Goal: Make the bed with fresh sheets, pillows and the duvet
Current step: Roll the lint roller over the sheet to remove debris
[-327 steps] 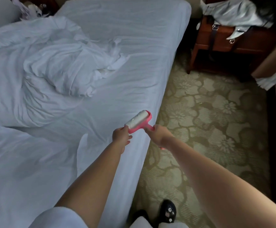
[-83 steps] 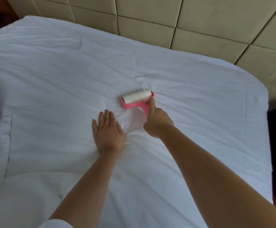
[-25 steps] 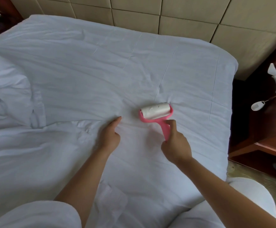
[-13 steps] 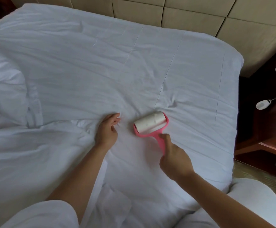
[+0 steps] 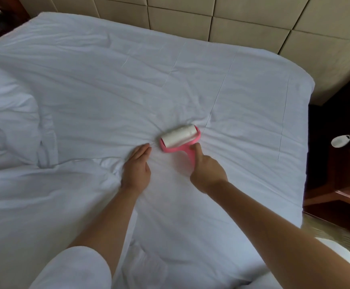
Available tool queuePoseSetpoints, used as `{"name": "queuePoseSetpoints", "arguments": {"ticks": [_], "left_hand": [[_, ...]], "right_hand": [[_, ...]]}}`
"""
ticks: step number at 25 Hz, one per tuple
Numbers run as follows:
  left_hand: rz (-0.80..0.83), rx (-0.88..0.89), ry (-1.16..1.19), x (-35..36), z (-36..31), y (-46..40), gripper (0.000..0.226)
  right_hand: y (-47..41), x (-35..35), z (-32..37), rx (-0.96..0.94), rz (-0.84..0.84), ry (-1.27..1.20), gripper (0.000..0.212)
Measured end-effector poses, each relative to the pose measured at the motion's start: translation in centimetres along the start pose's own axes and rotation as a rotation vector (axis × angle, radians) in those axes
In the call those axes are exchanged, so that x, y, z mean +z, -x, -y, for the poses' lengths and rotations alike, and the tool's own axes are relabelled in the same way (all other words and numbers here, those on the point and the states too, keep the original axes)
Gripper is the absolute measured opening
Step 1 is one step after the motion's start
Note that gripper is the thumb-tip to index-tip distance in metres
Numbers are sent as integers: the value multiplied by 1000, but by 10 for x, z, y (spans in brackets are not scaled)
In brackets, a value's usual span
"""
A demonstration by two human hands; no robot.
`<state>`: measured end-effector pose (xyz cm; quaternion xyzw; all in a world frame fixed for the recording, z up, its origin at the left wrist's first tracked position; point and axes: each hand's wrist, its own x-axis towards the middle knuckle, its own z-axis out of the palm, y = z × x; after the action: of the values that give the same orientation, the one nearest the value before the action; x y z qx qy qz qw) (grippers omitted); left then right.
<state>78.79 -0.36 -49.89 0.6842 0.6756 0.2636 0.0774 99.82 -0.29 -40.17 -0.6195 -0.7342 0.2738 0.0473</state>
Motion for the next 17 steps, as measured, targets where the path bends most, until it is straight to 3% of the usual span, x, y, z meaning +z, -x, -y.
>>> {"name": "queuePoseSetpoints", "arguments": {"ticks": [5, 11, 17], "left_hand": [[10, 31, -11, 1, 2, -1, 54], [-1, -121, 100, -4, -7, -10, 45], [9, -32, 60, -1, -2, -7, 47]], "right_hand": [[64, 4, -34, 15, -5, -36, 66], [91, 3, -31, -9, -84, -87, 60], [82, 13, -16, -75, 50, 18, 68]]}}
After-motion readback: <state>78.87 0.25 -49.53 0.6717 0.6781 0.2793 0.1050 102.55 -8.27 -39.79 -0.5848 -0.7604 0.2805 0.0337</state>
